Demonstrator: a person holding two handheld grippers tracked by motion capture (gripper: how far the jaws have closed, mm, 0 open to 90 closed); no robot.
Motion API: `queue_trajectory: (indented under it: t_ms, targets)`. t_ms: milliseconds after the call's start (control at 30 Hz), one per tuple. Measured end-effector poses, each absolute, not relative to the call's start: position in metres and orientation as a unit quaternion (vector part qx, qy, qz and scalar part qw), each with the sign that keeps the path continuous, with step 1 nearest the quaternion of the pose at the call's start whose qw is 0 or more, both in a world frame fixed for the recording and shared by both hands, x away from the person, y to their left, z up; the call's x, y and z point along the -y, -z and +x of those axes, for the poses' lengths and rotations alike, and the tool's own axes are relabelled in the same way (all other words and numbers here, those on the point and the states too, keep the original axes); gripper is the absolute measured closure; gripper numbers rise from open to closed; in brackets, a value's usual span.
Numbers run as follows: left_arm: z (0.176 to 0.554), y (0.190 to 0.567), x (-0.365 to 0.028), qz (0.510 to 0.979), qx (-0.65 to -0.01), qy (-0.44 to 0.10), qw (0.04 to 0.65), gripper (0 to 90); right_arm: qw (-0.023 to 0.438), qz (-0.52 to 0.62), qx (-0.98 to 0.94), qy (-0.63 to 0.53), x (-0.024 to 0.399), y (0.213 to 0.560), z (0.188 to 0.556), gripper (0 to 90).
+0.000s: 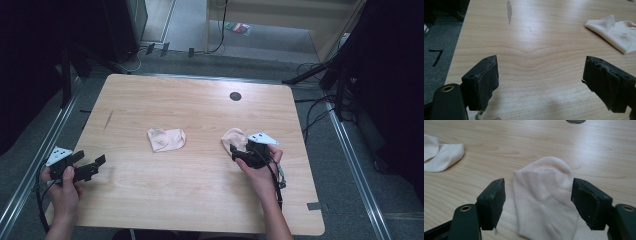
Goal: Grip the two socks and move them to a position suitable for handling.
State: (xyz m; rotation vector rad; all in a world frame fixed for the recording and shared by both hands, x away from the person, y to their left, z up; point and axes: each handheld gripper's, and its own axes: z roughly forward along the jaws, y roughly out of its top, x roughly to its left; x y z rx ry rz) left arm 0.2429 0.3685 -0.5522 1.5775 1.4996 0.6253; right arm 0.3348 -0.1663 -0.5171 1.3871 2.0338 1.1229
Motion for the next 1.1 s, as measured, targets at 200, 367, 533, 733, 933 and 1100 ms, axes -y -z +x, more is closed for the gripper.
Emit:
queue_trajectory:
  t_ms: [200, 367, 533, 733, 933, 1100]
  targets:
    - [0.243, 0.552, -0.369, 0.63, -0.599, -0.249, 0.428, 14.0, 0.206, 0.518, -0.736, -0.384, 0.16, 0.533, 0.35, 26.0]
    - [0.243, 0.552, -0.369, 0.629, -0.599, -0.249, 0.428, 14.0, 0.208, 0.516, -0.748, -0.362, 0.152, 0.544, 0.356, 28.1]
    - [0.243, 0.552, -0.369, 0.63, -0.598, -0.249, 0.428, 14.0, 0.244, 0.511, -0.749, -0.344, 0.151, 0.547, 0.353, 44.6]
    - [0.243, 0.552, -0.369, 0.63, -0.599, -0.249, 0.428, 14.0, 0.263, 0.532, -0.725, -0.35, 0.157, 0.549, 0.35, 80.4]
    - [0.242, 0.552, -0.37, 0.629, -0.599, -0.248, 0.43, 14.0, 0.262, 0.553, -0.703, -0.362, 0.166, 0.545, 0.347, 82.3]
    - [0.242, 0.552, -0.37, 0.625, -0.599, -0.25, 0.433, 14.0, 0.247, 0.543, -0.7, -0.393, 0.17, 0.527, 0.332, 82.3]
